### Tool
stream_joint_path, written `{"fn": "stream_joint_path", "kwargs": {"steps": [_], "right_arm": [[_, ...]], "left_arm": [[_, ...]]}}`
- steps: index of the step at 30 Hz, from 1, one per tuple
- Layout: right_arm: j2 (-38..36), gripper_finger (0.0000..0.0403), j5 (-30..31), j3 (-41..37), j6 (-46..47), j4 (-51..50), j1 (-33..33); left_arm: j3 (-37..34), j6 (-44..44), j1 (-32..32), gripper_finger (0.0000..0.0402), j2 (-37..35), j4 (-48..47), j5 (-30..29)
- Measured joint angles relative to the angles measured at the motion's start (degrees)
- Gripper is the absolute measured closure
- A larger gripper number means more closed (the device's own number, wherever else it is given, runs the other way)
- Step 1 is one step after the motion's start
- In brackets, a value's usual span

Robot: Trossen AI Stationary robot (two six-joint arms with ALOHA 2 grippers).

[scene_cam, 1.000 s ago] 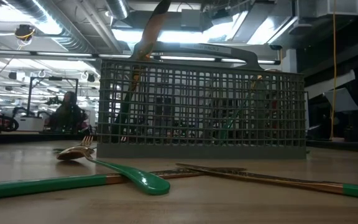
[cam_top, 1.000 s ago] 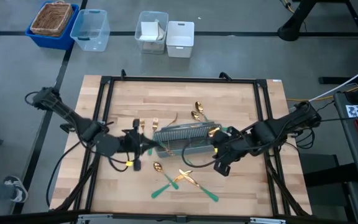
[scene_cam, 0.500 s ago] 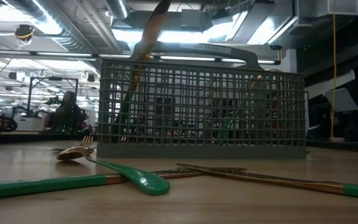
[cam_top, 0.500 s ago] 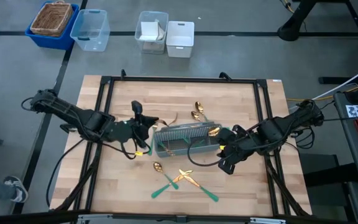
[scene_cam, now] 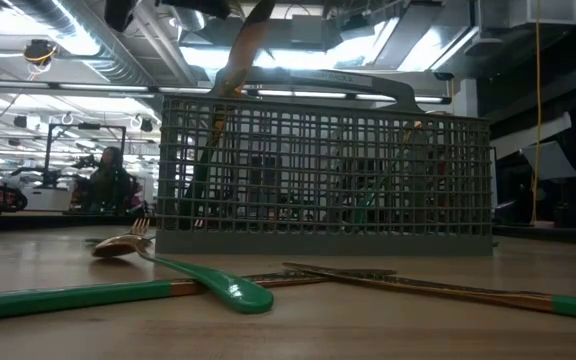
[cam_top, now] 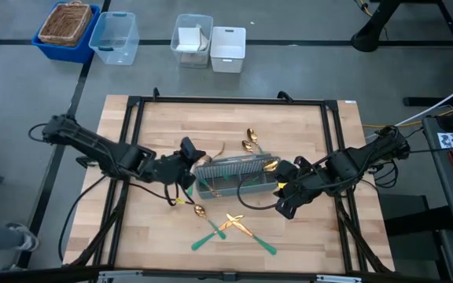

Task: Sort silverware
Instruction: Put the green fork into the gray utensil holder

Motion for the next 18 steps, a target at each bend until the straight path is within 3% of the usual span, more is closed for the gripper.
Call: {"fn": "stream_joint_path", "kwargs": {"steps": [6, 18], "right_arm": [[0.0, 0.026, 0.4, 0.0, 0.0, 0.3, 0.0], [0.0, 0.026, 0.5, 0.0, 0.0, 0.4, 0.0]], "left_arm": [[0.0, 4.7, 0.3, 0.0394, 3.7, 0.1, 0.0], [0.0, 3.9, 0.1, 0.0342, 5.4, 0.3, 0.1]]}}
